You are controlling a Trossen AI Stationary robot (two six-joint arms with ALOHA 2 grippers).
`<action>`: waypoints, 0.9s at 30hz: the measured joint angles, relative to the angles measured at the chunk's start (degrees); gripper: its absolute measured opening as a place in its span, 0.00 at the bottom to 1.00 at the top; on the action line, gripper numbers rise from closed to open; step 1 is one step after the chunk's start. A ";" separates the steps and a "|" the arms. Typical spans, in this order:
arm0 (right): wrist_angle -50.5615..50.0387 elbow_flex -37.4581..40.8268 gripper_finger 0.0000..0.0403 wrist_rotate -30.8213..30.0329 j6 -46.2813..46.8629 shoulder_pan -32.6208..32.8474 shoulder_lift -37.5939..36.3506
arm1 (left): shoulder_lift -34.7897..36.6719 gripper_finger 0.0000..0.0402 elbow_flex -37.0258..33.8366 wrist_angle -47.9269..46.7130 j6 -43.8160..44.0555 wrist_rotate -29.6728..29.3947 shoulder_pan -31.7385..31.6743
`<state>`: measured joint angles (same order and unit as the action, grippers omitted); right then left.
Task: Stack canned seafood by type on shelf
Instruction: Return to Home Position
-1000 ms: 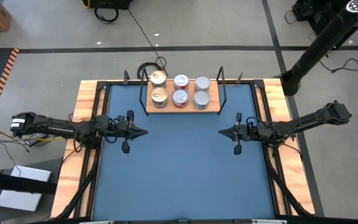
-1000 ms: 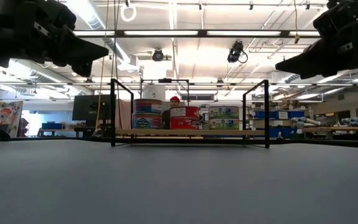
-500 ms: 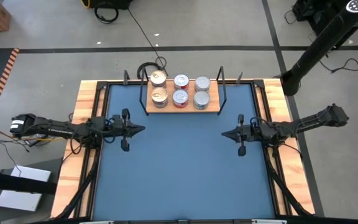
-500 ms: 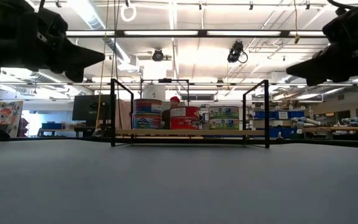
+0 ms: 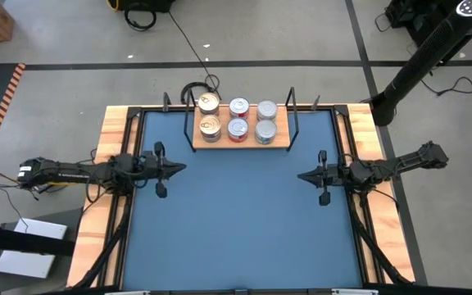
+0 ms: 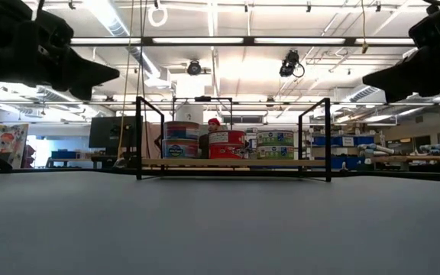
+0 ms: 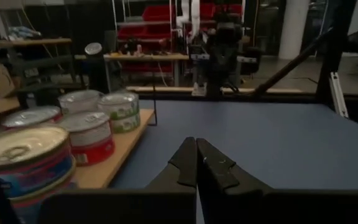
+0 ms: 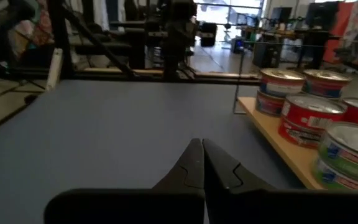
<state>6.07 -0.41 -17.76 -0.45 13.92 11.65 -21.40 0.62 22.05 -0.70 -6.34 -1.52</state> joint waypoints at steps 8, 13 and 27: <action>-2.31 0.03 0.00 -1.86 -3.52 1.11 -6.39 | 16.57 0.00 0.02 -14.72 -0.56 -1.48 0.00; -2.38 0.03 0.00 -1.65 -5.03 1.73 -8.35 | 21.37 0.00 0.07 -20.57 -0.56 -1.46 0.02; -2.32 0.05 0.00 -2.20 -5.76 -0.97 -9.57 | 21.41 0.00 -0.11 -20.22 -1.68 -2.46 0.02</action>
<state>3.75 -0.36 -19.96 -6.21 12.95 2.08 0.01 0.51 1.83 -2.37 -8.80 -1.50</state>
